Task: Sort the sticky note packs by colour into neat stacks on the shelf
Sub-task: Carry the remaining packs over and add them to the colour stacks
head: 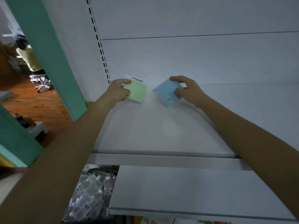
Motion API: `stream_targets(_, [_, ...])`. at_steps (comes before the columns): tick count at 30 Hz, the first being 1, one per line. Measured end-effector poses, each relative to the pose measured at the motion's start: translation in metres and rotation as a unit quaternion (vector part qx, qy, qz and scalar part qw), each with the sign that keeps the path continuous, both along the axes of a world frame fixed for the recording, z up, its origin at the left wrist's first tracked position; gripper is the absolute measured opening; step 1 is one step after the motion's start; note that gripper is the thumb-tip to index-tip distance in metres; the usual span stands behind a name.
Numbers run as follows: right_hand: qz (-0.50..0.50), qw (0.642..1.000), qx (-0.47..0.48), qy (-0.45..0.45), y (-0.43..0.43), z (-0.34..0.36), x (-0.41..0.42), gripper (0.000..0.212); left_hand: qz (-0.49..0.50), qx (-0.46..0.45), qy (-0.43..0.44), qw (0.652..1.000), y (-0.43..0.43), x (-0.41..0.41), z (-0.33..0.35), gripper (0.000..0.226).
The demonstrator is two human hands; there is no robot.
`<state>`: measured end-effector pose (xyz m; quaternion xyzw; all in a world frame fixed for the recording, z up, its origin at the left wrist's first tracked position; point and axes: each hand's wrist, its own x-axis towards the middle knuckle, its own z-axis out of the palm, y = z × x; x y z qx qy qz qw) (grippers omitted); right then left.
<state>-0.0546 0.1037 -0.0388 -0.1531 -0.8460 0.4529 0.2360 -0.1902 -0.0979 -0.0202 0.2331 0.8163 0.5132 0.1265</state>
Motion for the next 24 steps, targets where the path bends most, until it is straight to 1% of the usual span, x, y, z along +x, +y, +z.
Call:
stream_targets(3, [-0.016, 1.0, 0.009, 0.0, 0.014, 0.012, 0.009, 0.05, 0.01, 0.047, 0.004, 0.999, 0.008, 0.004, -0.001, 0.051])
stream_targets(5, [-0.036, 0.999, -0.01, 0.014, 0.024, 0.021, 0.022, 0.051, 0.009, 0.072, 0.006, 0.997, 0.019, 0.01, 0.002, 0.052])
stream_targets(11, [-0.112, 0.991, -0.047, 0.046, 0.063, 0.031, 0.097, 0.054, -0.036, 0.128, 0.024, 0.991, 0.083, 0.051, 0.009, 0.054])
stream_targets(18, [-0.204, 0.976, -0.052, 0.056, 0.133, 0.026, 0.234, 0.055, -0.122, 0.154, 0.026, 0.98, 0.186, 0.154, 0.014, 0.054])
stream_targets(24, [-0.247, 0.967, -0.037, 0.046, 0.204, 0.022, 0.36, 0.055, -0.152, 0.17, 0.026, 0.973, 0.28, 0.271, 0.01, 0.054])
